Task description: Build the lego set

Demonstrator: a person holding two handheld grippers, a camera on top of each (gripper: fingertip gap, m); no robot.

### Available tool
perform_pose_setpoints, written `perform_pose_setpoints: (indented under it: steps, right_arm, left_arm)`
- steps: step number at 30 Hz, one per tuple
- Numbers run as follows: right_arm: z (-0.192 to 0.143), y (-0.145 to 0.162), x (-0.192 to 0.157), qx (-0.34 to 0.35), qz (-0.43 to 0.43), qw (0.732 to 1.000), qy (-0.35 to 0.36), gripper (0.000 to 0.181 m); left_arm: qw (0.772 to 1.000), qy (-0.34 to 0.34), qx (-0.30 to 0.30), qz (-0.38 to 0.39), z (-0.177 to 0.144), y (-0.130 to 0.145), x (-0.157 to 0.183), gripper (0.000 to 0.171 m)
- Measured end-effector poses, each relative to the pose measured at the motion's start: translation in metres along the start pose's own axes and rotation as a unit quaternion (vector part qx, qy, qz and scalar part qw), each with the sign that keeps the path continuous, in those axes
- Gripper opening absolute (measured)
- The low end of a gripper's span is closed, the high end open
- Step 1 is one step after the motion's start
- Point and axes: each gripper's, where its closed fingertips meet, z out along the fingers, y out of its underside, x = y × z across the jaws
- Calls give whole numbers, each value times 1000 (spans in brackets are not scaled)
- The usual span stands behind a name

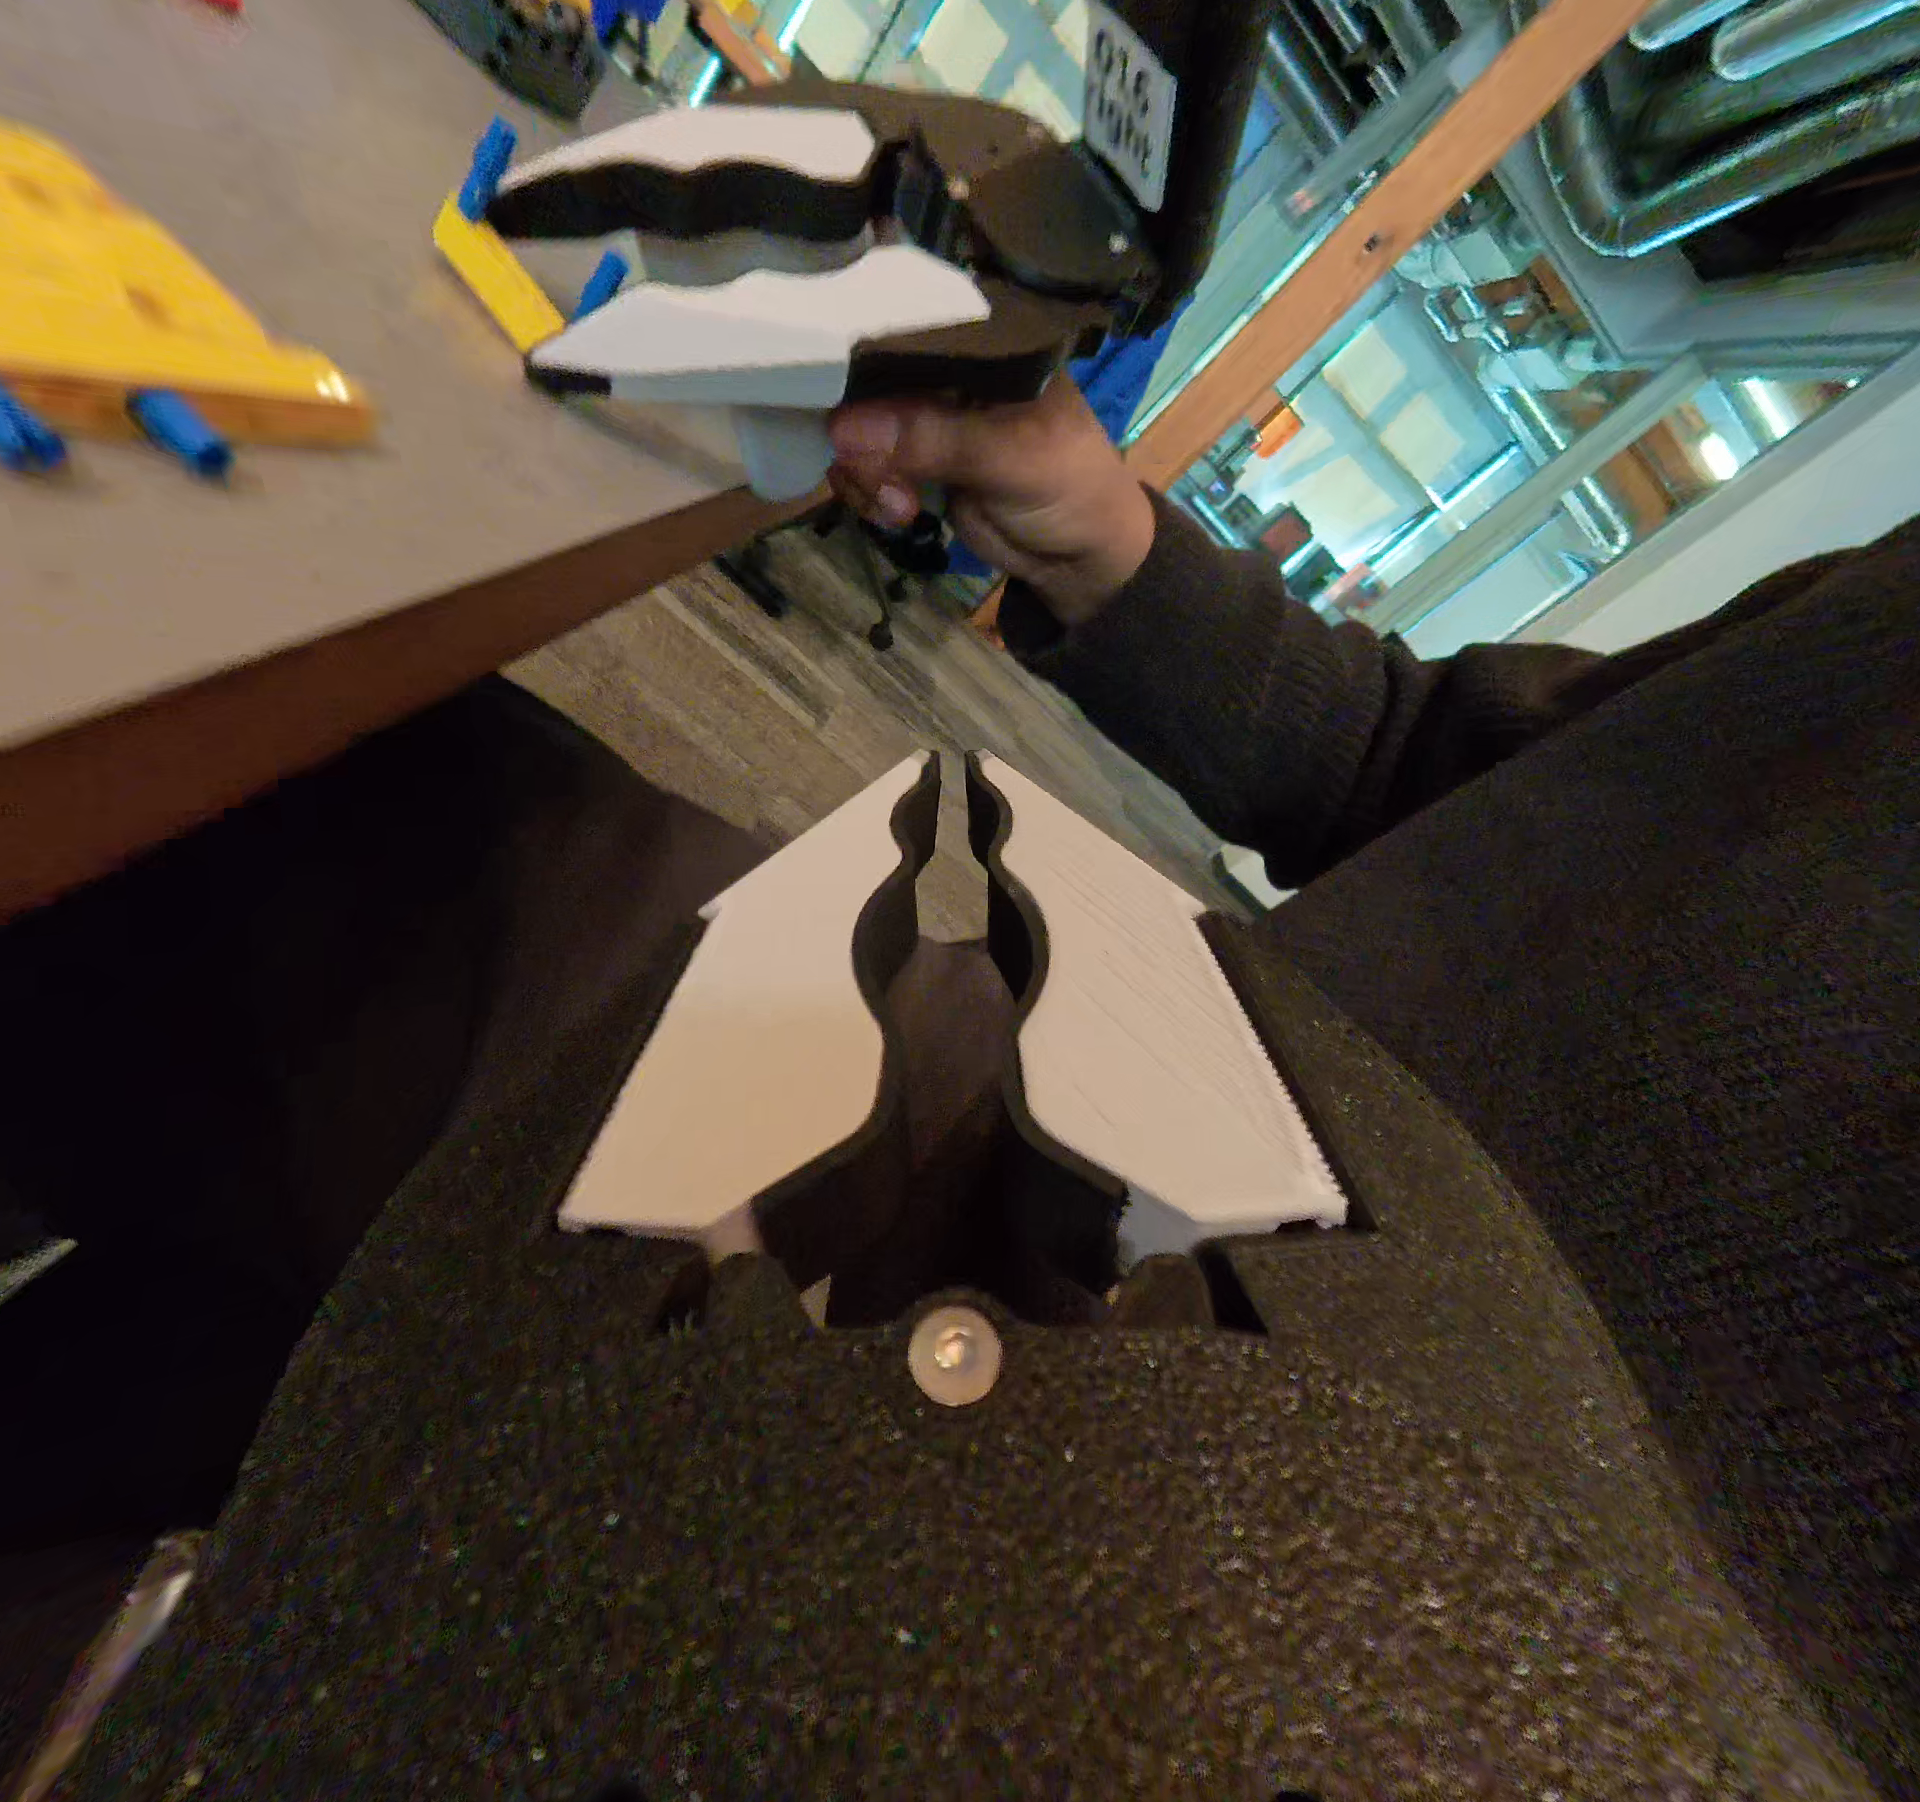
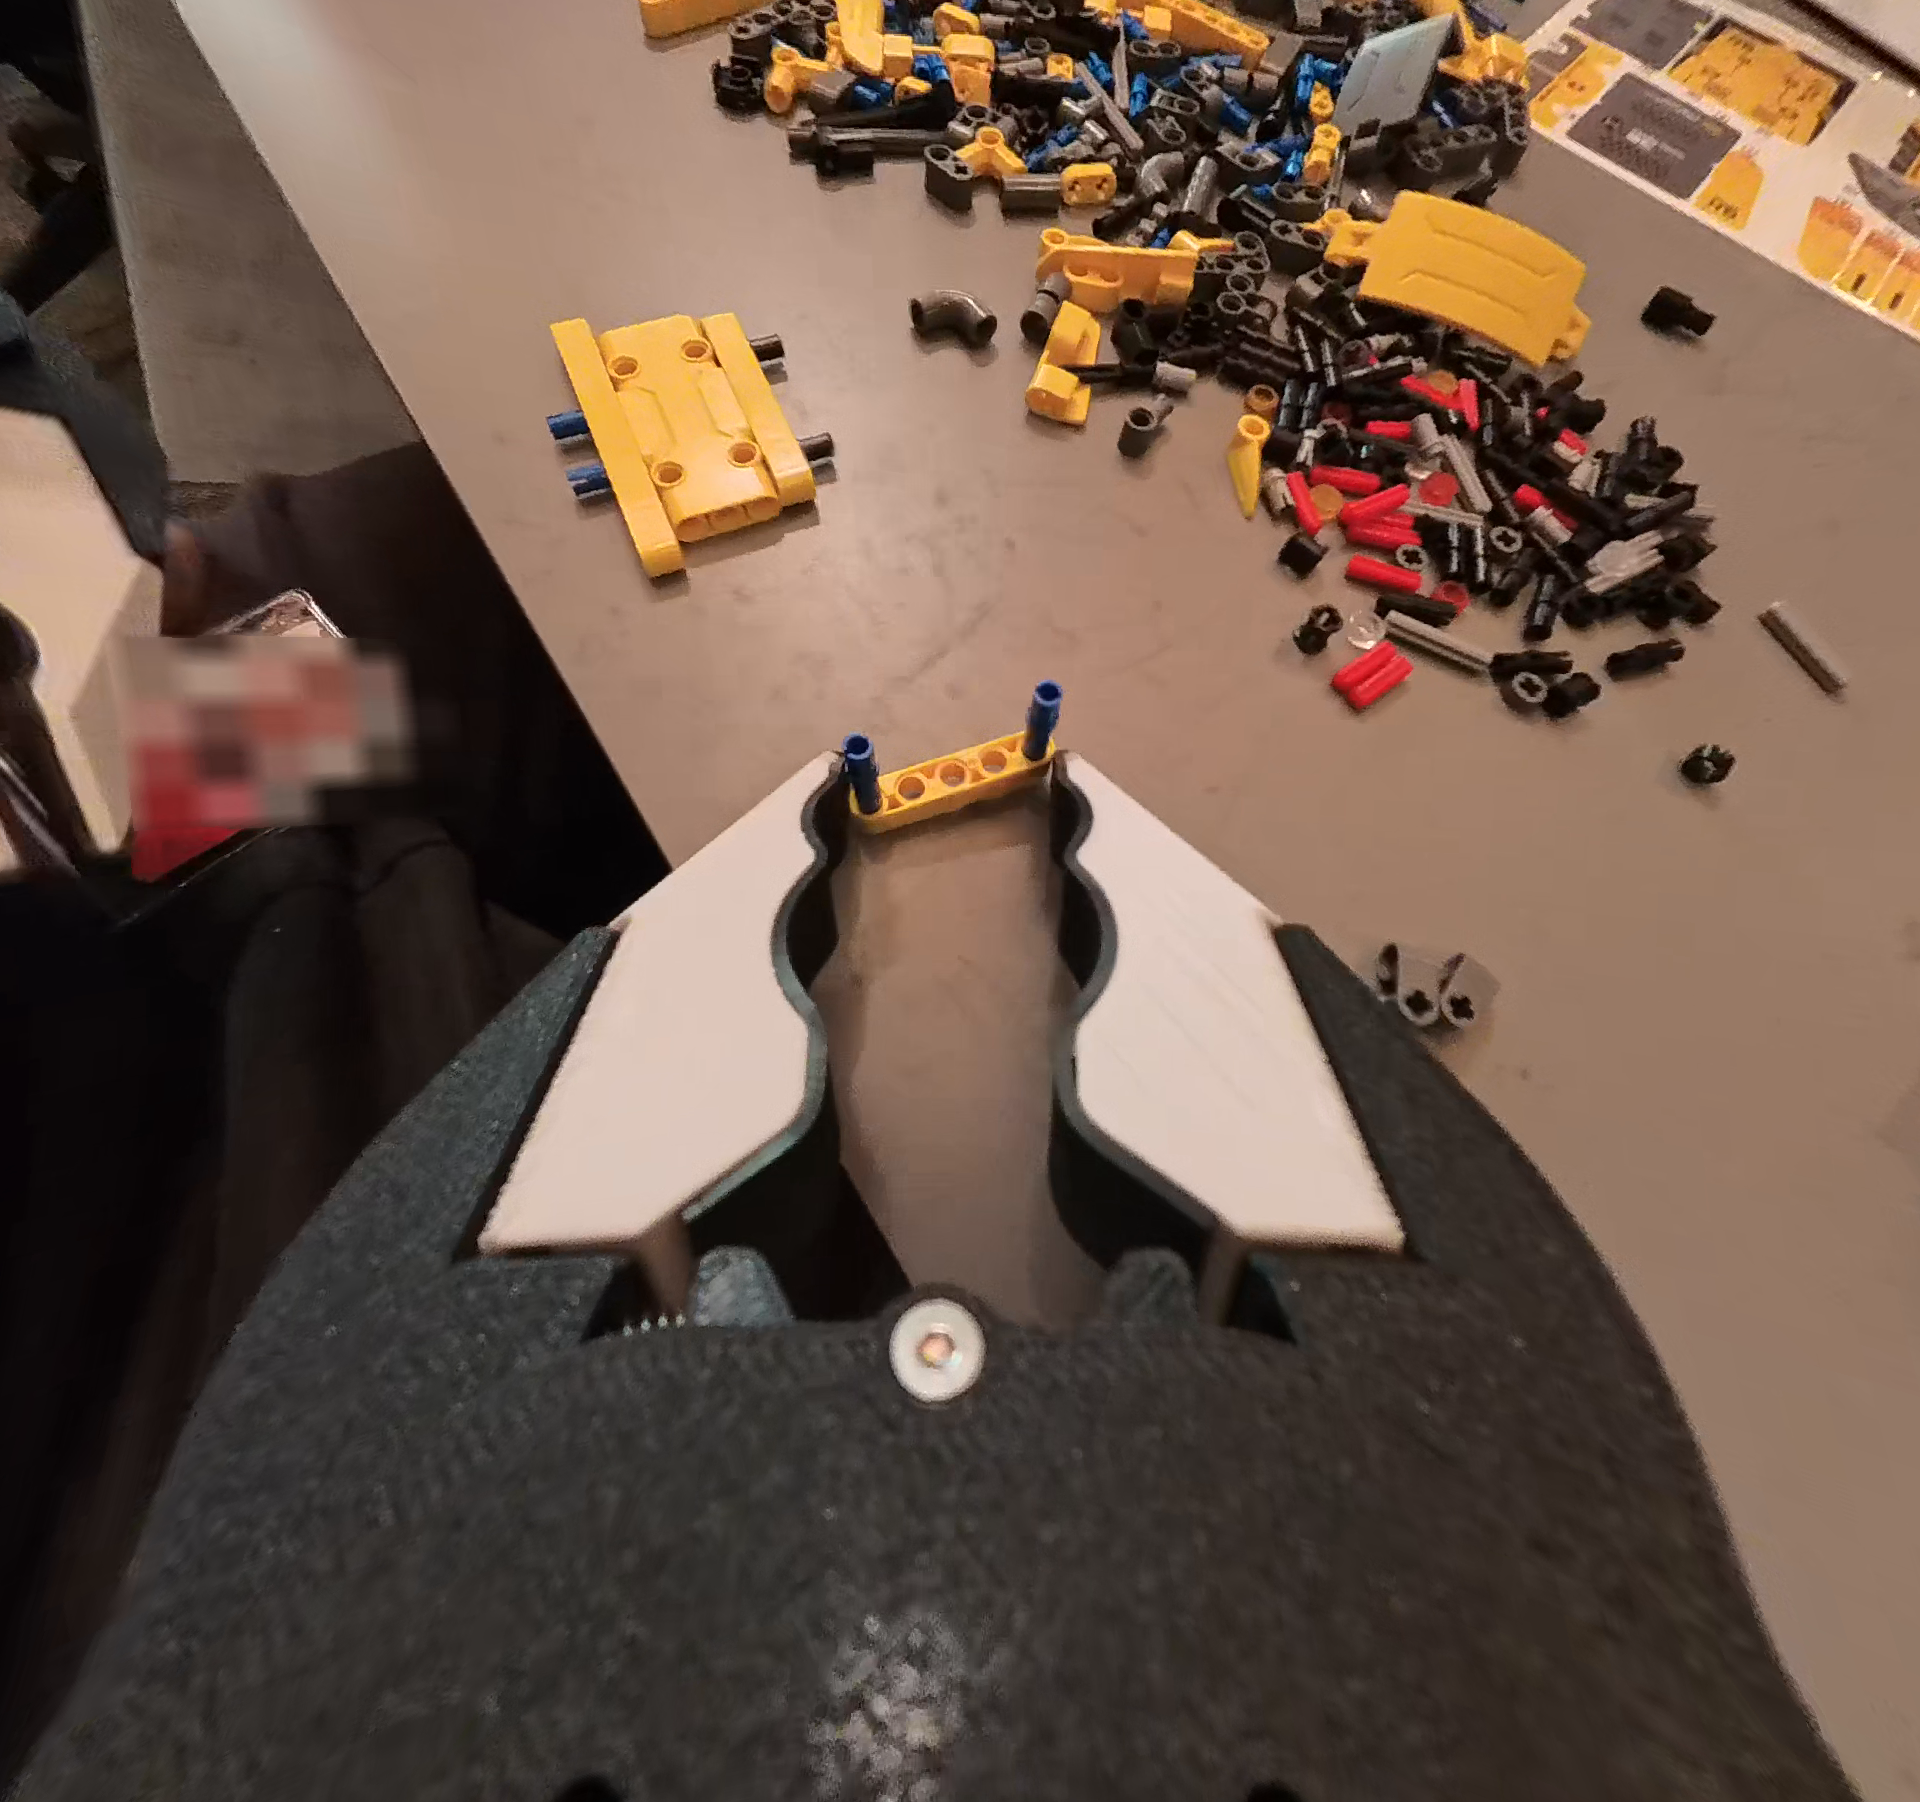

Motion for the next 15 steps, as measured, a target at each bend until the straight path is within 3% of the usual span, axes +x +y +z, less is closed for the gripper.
perform_pose_setpoints:
  steps: [5, 10, 13, 15]
  right_arm:
    - [-7, -38, -13, 78, -37, 996, -25, 39]
    - [-10, -112, 17, 162, -120, 979, 26, 38]
    - [-4, -163, 48, 220, -143, 964, 52, 38]
    - [3, -195, 70, 264, -146, 951, 64, 38]
  left_arm:
    - [993, -71, 36, 82, -12, -61, -2, 6]
    - [965, -157, 98, 185, -36, -184, -30, 17]
    - [959, -145, 122, 210, -36, -256, -54, 18]
    - [969, -112, 106, 193, -25, -288, -76, 21]
